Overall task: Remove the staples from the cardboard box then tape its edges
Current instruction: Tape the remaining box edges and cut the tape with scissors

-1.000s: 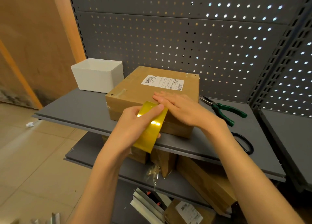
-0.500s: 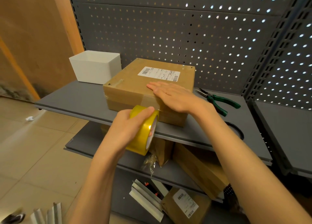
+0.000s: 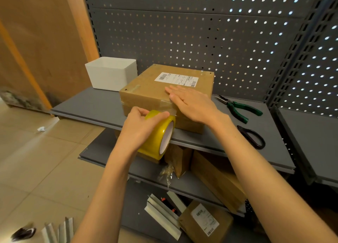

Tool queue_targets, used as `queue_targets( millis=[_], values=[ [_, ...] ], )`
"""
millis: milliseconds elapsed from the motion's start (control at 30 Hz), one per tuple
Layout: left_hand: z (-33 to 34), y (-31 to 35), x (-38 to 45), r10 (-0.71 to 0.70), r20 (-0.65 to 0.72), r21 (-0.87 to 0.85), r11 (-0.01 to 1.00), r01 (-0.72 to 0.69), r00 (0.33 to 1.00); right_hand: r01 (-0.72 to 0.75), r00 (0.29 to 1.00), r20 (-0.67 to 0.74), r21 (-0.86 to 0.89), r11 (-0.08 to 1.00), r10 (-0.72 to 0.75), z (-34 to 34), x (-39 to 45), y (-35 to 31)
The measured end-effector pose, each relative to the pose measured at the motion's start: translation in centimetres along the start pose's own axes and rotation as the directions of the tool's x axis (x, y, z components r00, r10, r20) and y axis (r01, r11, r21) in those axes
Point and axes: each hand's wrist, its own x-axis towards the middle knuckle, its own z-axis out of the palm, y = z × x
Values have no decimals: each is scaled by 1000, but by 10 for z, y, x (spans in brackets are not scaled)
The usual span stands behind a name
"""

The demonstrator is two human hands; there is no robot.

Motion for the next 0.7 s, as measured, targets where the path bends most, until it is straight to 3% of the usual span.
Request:
queue_targets(
  millis=[67, 133, 233, 400, 533, 700],
  values=[
    [0, 2, 4, 20, -10, 2, 1000, -20, 1000, -31, 989, -131, 251, 967, 66, -6, -5, -3],
    [0, 3, 9, 41, -8, 13, 999, -41, 999, -44, 931, -312, 419, 907, 189, -17, -15, -1],
    [-1, 3, 17, 61, 7, 37, 997, -61, 998, -216, 817, -463, 309, 926, 345, -31, -44, 16],
    [-5, 3, 31, 55, 46, 151, 987, -61, 997, -654, 733, -208, 42, 755, 647, -40, -97, 53],
    [-3, 6, 38, 43, 91, 210, 976, -61, 995, -742, 667, -100, 0, 670, 739, -35, -112, 62],
    [1, 7, 36, 73, 42, 206, 975, -80, 996, -779, 621, 27, -89, 621, 783, -27, -117, 64]
  ],
)
